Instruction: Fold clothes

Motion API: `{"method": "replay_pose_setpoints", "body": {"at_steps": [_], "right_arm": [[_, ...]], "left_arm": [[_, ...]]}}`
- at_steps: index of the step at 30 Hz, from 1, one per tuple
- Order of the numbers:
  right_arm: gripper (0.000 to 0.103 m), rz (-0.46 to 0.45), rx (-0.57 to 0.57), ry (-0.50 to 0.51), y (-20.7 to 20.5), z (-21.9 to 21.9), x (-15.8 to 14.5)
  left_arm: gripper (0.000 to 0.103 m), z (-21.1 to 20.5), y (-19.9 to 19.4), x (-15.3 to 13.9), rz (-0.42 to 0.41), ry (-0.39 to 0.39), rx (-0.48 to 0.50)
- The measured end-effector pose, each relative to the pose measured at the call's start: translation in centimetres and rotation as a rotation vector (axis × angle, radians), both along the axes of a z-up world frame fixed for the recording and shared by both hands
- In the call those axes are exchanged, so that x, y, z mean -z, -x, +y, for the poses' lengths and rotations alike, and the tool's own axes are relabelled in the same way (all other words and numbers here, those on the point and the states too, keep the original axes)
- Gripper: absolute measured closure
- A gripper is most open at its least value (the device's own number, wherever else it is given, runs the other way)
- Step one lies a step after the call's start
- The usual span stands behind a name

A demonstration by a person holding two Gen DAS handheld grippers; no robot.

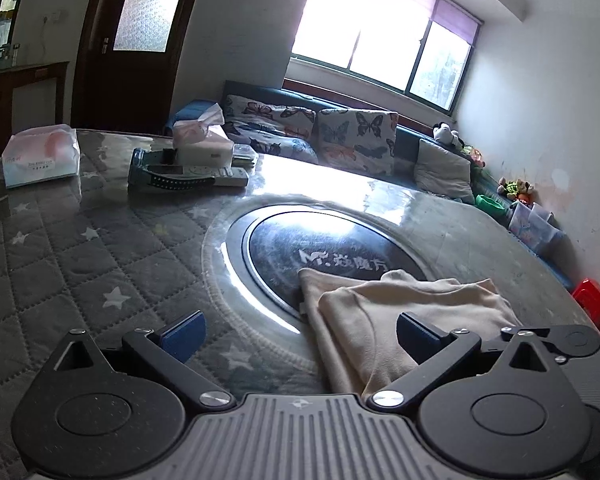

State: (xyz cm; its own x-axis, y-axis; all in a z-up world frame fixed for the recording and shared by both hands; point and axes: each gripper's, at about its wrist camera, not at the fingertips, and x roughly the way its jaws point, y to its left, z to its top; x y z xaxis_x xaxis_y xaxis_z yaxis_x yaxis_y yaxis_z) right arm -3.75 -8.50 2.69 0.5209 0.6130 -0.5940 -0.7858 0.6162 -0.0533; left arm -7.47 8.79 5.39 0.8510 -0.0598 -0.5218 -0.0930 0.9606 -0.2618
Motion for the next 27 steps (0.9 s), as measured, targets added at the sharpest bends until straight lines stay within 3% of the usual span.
{"method": "replay_pose_setpoints", "body": {"at_steps": [6, 11, 15, 22, 27], "right_arm": [[0.058, 0.004, 0.128, -0.046, -0.6, -4.8, -1.3], [0.053, 0.05, 0.287, -0.058, -2.6, -9.4, -0.7], [0.052, 0.103, 0.317, -0.083, -3.7, -11.1, 0.7], [0.045, 0.047, 0.256, -0.046, -3.0, -9.1, -0.5], [0.041, 0.031, 0.131, -0.009, -1.8, -5.8, -0.9]], "left_arm": [[0.0, -0.5, -0.5, 0.2, 0.008, 0.005, 0.001], [0.0, -0.8, -0.8, 0.6, 0.024, -0.006, -0.002], [0.0, -1.1, -1.0, 0.7, 0.044, -0.006, -0.01], [0.0, -0.5, -1.4, 0.7, 0.072, 0.025, -0.044], [0.0, -0.1, -1.8, 0.9, 0.106, 0.05, -0.071]]}}
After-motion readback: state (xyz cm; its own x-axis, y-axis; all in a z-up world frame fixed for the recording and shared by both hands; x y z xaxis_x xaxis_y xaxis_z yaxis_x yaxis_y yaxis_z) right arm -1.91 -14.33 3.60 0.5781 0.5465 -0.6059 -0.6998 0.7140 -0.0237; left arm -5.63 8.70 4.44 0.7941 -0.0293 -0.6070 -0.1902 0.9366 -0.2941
